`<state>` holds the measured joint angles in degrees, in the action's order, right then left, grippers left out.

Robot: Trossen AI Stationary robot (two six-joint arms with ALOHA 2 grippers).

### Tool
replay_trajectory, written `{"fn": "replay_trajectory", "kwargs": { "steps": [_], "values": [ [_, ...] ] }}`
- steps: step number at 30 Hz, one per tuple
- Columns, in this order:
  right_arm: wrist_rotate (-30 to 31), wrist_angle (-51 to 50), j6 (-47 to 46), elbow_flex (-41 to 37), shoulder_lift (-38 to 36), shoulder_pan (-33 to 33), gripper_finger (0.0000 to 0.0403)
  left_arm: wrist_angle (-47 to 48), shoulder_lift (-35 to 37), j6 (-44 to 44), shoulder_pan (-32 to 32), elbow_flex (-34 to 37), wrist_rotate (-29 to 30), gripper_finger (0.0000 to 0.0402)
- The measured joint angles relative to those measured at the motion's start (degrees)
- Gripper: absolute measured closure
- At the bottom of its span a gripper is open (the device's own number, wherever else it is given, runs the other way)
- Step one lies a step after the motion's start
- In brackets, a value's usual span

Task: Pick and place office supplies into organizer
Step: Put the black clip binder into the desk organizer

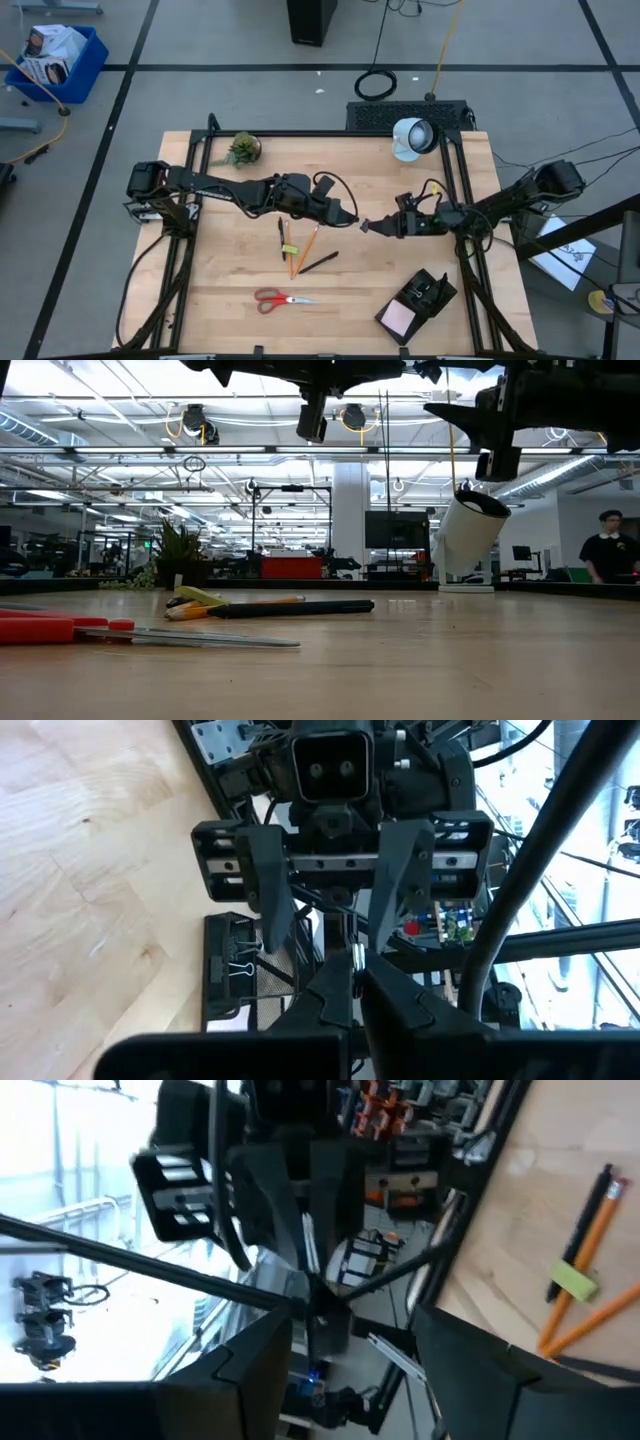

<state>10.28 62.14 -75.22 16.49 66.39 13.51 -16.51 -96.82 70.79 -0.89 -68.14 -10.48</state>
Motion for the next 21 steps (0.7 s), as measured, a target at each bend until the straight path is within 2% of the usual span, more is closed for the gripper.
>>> {"fn": "replay_trajectory", "kwargs": {
  "steps": [9,12,17,21],
  "values": [
    [-6.0,-0.4,0.8,3.8,2.9,-3.2,0.0234,0.0,0.0,0.2,0.0,0.0,0.2,0.0391],
    [-7.0,-0.3,0.9,4.3,4.0,-3.4,0.0251,0.0,0.0,0.3,0.0,0.0,0.5,0.0397],
    [-7.6,-0.2,1.7,4.3,4.2,-3.4,0.028,0.0,0.0,0.5,0.0,0.0,0.6,0.0386],
    [-7.6,0.3,3.5,4.3,4.2,-3.4,0.0305,0.0,0.0,0.4,0.0,0.0,0.6,0.0397]
  ]
}}
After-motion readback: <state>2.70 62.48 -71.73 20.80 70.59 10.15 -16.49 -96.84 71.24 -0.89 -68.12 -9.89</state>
